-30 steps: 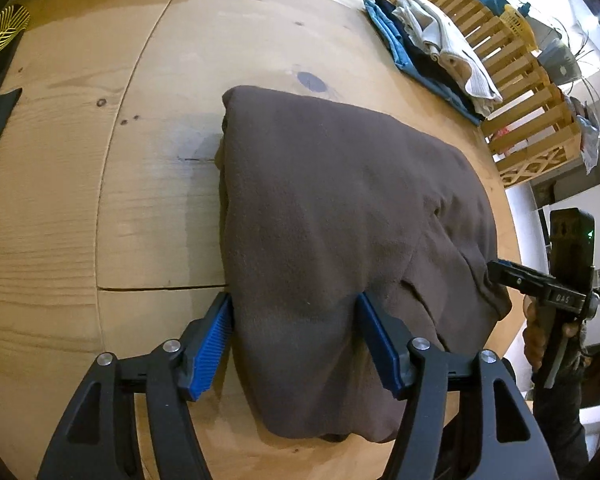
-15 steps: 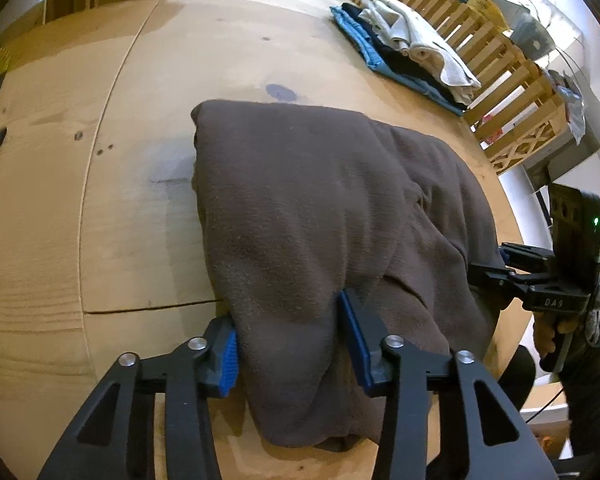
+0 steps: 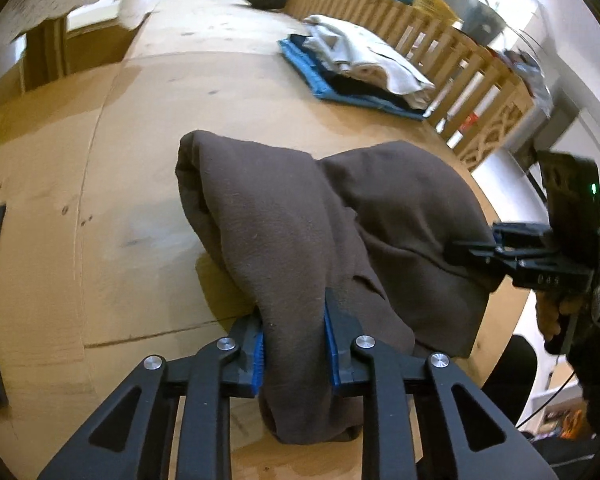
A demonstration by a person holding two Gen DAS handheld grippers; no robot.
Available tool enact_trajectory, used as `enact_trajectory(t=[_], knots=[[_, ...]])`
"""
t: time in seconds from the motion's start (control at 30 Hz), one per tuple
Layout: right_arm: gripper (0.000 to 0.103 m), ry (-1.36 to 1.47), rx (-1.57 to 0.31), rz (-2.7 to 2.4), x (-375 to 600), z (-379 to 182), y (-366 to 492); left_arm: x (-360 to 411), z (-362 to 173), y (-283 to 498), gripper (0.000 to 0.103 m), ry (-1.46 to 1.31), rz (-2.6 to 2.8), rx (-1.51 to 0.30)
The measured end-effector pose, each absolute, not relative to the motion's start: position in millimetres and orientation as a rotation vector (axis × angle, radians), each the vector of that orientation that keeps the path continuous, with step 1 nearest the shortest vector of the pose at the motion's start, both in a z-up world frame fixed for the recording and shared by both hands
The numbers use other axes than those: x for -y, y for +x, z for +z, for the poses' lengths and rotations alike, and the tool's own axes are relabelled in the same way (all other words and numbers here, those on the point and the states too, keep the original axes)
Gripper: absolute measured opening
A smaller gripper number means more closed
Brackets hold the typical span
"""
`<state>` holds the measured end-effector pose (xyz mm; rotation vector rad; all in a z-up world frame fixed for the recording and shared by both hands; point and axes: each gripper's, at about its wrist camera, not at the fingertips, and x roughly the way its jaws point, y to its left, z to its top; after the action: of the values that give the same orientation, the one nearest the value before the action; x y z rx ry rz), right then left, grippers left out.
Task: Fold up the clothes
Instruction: 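Grasp the folded brown trousers' edge with the left gripper while the right gripper grasps beside it, then lift the folded trousers with both grippers and carry them to the clothes stack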
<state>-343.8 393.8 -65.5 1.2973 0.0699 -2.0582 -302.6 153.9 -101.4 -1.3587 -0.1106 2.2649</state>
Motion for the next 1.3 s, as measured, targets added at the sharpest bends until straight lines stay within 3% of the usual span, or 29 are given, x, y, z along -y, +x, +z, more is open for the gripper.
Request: enact_trajectory(t=[0.13, 0.3, 0.4, 0.43, 0.47, 0.53, 0.63, 0.67, 0.73, 0.83, 0.97, 1.3], knots=[[0.027, 1.344, -0.071, -2.066, -405, -83, -352, -152, -115, -307, 0.023, -1.424, 2.254, 0.119], [0.030, 1.390, -0.054, -2.059, -407, -97, -359, -149, -132, -315, 0.033, -1.510, 2.229, 0.152], [0.044, 1.415, -0.100, -2.080, -407, -101, -362, -144, -136, -319, 0.052, -1.556, 2.245, 0.155], [0.056, 1.424, -0.124, -2.098, -406, -101, -362, -142, -138, -320, 0.060, -1.571, 2.250, 0.156], [0.065, 1.432, -0.149, -2.116, -406, -102, -363, -142, -138, -320, 0.060, -1.562, 2.245, 0.166], [0.067, 1.443, -0.168, -2.114, -404, -105, -364, -142, -139, -319, 0.058, -1.540, 2.234, 0.187], [0.067, 1.437, -0.117, -2.077, -404, -112, -367, -142, -141, -318, 0.041, -1.505, 2.217, 0.219], [0.061, 1.424, -0.089, -2.070, -405, -113, -368, -142, -141, -317, 0.036, -1.494, 2.211, 0.229], [0.039, 1.395, -0.020, -2.000, -406, -114, -368, -141, -142, -317, 0.030, -1.471, 2.199, 0.249], [0.030, 1.373, 0.058, -1.981, -413, -110, -370, -140, -142, -315, 0.025, -1.441, 2.189, 0.281], [0.028, 1.288, 0.158, -1.999, -427, -83, -370, -140, -123, -316, 0.023, -1.362, 2.168, 0.367], [0.028, 1.113, 0.234, -2.167, -465, -16, -368, -183, -45, -344, 0.023, -1.156, 2.203, 0.235]])
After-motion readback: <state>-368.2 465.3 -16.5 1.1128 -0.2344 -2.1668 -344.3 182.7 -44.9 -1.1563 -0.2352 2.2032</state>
